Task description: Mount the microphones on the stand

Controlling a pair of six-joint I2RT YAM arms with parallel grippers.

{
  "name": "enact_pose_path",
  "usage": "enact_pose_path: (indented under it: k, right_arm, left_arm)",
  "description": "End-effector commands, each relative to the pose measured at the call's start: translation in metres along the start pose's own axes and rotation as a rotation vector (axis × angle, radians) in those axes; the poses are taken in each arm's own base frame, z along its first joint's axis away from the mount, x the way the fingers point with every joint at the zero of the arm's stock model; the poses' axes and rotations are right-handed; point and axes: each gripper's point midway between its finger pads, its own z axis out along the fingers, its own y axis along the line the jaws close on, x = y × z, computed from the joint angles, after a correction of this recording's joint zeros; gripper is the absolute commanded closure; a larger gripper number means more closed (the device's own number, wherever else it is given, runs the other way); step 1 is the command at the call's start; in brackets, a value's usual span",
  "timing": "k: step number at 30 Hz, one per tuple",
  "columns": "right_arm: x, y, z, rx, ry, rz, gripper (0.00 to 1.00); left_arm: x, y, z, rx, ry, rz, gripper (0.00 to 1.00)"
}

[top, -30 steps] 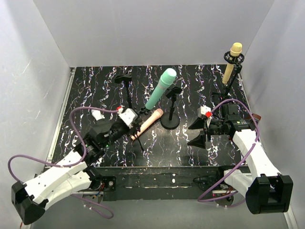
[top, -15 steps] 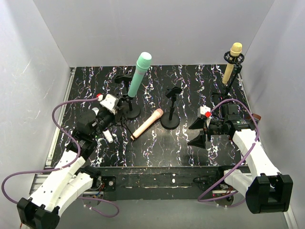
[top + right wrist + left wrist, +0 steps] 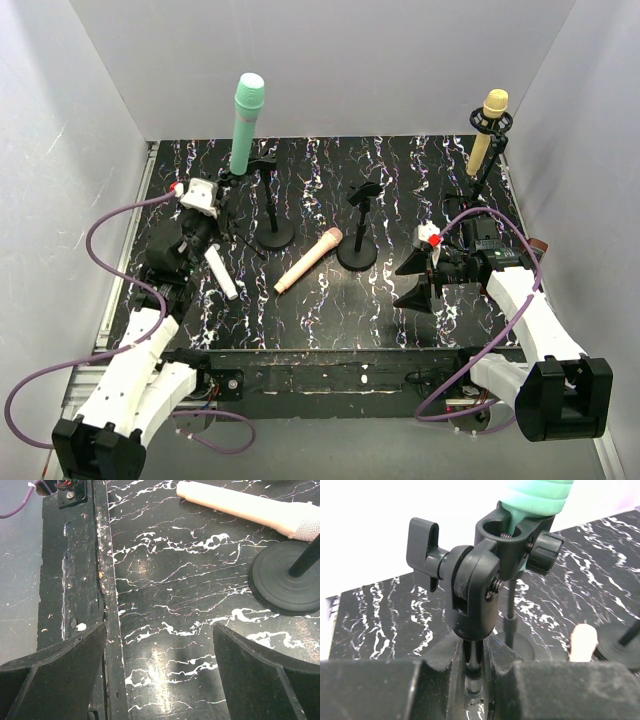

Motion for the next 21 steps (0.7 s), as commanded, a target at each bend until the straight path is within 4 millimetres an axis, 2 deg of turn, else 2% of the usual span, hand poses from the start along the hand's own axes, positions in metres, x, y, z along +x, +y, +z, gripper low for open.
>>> enact_pose_path:
  k: [1,3,10,16,21]
  right_arm:
    - [-0.011,0.001,-0.003,-0.006,-0.019,-0.036,0.07]
    - [-0.012,0.002,-0.003,-0.007,-0.024,-0.042,0.07]
    - [-0.011,0.002,-0.003,-0.005,-0.02,-0.042,0.07]
    - [-0.011,0.002,-0.003,-0.005,-0.017,-0.046,0.07]
    - [-0.01,0.001,-0.003,-0.004,-0.011,-0.046,0.07]
  left_arm:
    - [-0.064,0.037,0.008,-0.108,-0.208,0.008,1.0]
    - [-0.067,0.052,0.013,-0.132,-0.223,-0.001,1.0]
    - [-0.074,0.086,0.041,-0.123,-0.257,0.01,1.0]
    - [-0.059,0.106,0.083,-0.049,-0.246,0.046,1.0]
    - [-0.047,0.113,0.117,0.026,-0.262,0.039,1.0]
